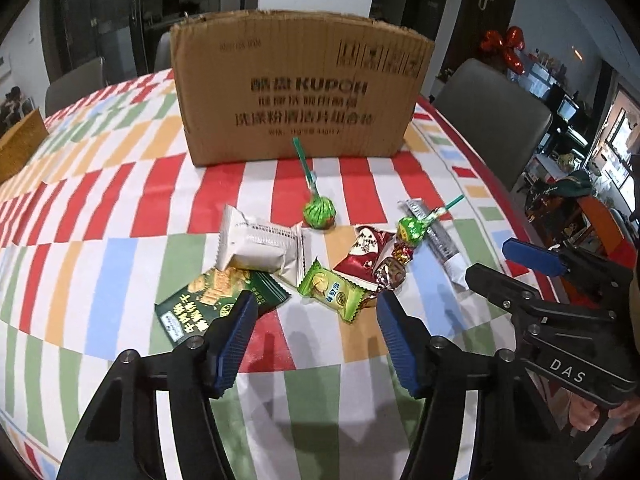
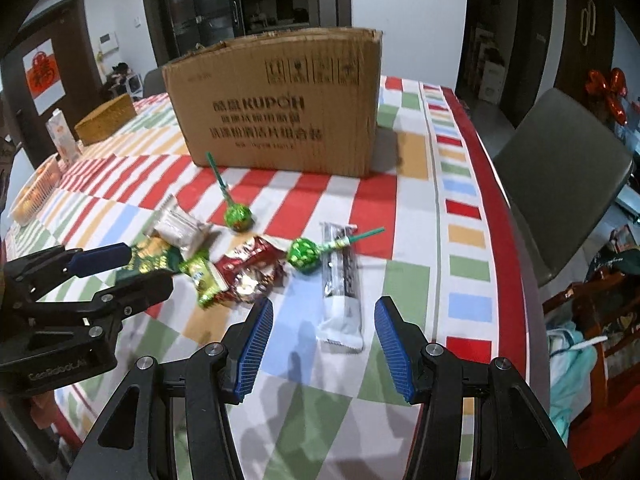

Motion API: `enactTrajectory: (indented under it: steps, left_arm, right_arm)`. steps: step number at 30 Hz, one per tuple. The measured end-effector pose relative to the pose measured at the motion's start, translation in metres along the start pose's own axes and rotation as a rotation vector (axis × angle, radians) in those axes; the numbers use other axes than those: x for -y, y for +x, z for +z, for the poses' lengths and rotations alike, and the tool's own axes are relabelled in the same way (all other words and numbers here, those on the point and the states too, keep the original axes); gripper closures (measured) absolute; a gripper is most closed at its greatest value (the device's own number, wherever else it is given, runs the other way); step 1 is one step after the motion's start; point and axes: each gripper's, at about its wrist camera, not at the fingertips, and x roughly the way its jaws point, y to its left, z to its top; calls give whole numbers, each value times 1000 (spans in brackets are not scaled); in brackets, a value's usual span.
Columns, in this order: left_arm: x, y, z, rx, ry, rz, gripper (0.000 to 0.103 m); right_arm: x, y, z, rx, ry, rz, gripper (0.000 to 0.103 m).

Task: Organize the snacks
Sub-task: 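Move both open tools back from the box to the snack pile, then grasp the small green wrapped candy with the left tool while the right tool grasps the silver stick package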

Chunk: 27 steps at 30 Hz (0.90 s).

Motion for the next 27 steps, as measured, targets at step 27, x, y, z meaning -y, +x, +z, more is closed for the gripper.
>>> enactTrajectory:
  steps: [27]
  left_arm:
    - [-4,47,9,-71,15,-49,61]
  right_arm:
    - [21,55,8,-90,87,10,49]
